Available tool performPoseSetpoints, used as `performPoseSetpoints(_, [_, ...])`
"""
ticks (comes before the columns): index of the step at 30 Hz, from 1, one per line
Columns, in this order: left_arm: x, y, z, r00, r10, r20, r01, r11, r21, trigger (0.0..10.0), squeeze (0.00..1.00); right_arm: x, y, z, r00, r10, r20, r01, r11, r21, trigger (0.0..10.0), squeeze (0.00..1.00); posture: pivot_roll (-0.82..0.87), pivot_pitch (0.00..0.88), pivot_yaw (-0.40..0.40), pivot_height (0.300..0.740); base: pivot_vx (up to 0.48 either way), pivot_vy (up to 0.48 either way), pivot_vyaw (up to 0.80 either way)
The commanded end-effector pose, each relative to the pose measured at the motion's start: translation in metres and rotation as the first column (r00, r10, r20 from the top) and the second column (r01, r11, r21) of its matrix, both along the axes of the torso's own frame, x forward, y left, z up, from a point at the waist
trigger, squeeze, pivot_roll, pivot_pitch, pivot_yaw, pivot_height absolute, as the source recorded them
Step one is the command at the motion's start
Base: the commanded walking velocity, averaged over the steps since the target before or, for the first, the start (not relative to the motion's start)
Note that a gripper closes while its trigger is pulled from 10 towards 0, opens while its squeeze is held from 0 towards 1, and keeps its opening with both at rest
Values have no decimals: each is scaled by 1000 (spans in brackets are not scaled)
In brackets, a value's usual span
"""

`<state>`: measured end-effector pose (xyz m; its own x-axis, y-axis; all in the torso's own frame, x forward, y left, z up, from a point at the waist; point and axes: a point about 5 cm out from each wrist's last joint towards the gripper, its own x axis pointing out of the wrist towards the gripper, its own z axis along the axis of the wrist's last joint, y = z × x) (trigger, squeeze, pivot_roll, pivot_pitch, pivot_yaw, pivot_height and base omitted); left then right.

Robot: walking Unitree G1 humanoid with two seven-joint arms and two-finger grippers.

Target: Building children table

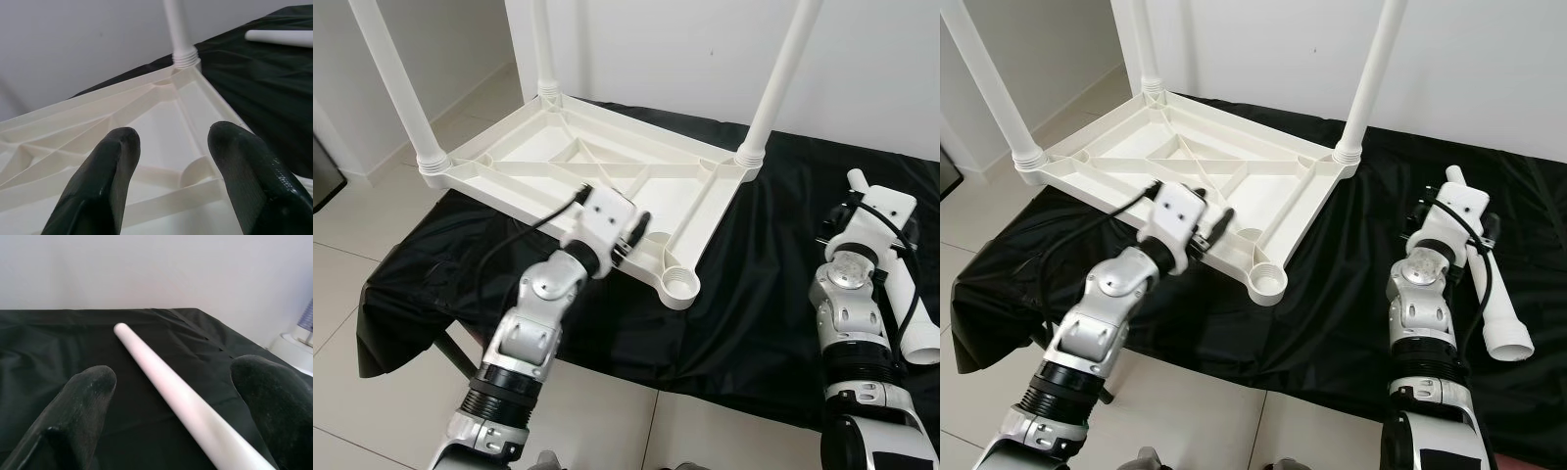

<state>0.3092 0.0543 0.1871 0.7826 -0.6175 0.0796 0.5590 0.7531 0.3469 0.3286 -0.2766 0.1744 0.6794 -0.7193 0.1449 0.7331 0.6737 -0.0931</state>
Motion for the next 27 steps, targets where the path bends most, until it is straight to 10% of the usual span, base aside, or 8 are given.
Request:
performPoseSetpoints(1, [-4,-4,-1,999,-36,2,36,999,16,10000,0,-2,-9,-4,998,-61,-31,62,998,14,10000,0,-16,4,-19,740,0,0,0])
performPoseSetpoints(11, [-22,-20,-7,984,-172,-34,175,981,90,10000,0,-14,-34,-26,946,-273,-175,288,955,66,10000,0,-22,4,-10,740,0,0,0])
performPoseSetpoints(27, [-30,-15,-8,977,-198,-79,206,973,107,10000,0,-18,-37,-34,936,-283,-209,325,922,209,10000,0,-43,43,30,740,0,0,0])
